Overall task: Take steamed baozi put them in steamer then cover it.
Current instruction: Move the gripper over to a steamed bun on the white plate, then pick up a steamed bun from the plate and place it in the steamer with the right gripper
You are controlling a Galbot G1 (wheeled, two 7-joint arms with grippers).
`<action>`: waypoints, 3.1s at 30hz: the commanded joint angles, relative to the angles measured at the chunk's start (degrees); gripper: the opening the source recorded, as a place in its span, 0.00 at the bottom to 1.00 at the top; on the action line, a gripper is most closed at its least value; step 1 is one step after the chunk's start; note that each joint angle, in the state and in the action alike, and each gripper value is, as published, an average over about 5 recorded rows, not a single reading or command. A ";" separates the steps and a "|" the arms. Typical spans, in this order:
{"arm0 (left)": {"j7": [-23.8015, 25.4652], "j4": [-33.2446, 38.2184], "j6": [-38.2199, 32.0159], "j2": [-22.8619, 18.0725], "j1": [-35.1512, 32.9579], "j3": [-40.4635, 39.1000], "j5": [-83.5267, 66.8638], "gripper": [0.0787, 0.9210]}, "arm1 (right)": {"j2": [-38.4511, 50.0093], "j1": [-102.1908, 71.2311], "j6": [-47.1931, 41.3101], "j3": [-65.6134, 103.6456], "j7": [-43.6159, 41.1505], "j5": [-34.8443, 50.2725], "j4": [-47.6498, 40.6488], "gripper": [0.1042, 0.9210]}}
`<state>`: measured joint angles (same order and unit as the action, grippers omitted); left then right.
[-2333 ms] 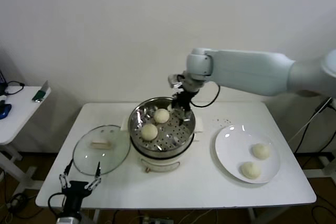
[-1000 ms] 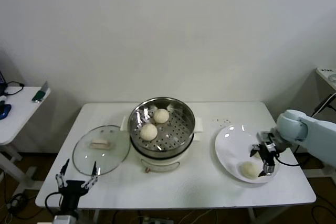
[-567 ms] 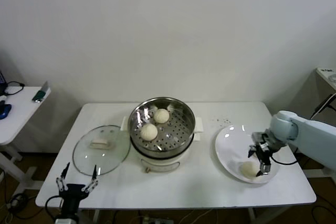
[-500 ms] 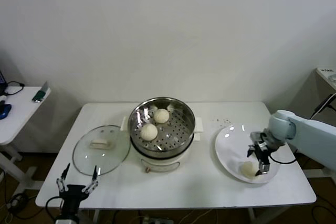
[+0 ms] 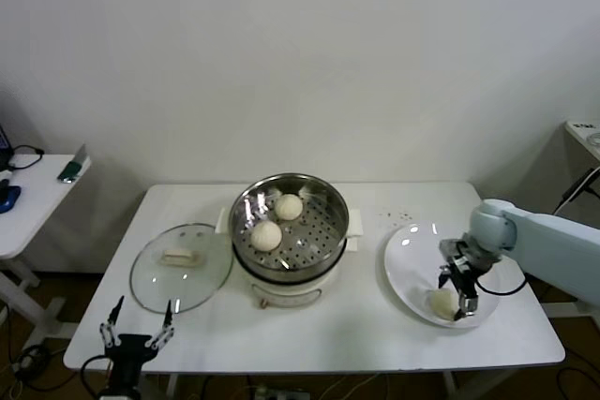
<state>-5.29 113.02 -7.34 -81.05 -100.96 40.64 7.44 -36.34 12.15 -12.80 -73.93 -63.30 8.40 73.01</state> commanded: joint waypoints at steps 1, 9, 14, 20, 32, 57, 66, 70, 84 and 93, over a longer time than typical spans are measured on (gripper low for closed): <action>-0.11 -0.22 -0.11 0.06 0.06 -0.13 0.14 0.88 | -0.93 0.68 0.38 -1.51 -0.34 0.15 -0.94 0.83; -0.10 -0.33 -0.42 -0.01 -0.13 -0.26 0.24 0.88 | -0.98 2.11 1.26 -2.05 -0.41 -0.02 -1.80 0.73; 0.02 -0.53 -0.64 -0.13 -0.12 -0.54 0.47 0.88 | -1.86 6.11 4.69 -3.49 -0.40 -2.26 -1.61 0.69; 0.32 -0.97 -1.24 -0.35 -0.03 -1.08 1.48 0.88 | -8.08 18.19 19.63 -7.38 -1.74 -8.91 -1.07 0.69; 1.92 0.28 -0.03 -1.23 1.98 -0.88 0.47 0.88 | -23.42 39.81 40.32 -11.61 -4.80 -4.94 1.25 0.71; 3.60 1.96 1.79 -0.96 3.97 0.68 -1.14 0.88 | -42.80 20.91 44.47 -4.19 -5.92 -17.28 2.49 0.72; 3.36 0.44 1.86 -0.72 4.37 0.90 -0.81 0.88 | -43.12 18.81 45.30 -5.50 -5.80 -19.04 3.14 0.72; 3.30 -0.05 1.88 -0.90 4.35 0.65 -0.33 0.88 | -43.81 18.74 45.29 -5.86 -5.79 -18.45 2.56 0.72; 3.04 -0.13 1.98 -0.87 4.46 0.58 0.11 0.88 | -43.35 19.29 45.04 -4.67 -6.84 -19.41 1.71 0.86; 1.54 0.16 2.34 -0.58 4.09 0.70 0.37 0.88 | -38.93 24.32 45.30 -2.28 -7.59 -17.91 -0.26 0.88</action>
<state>-2.67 113.19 -5.24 -81.79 -96.84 41.43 7.62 -78.07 33.06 32.52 -77.90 -70.40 -10.42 74.52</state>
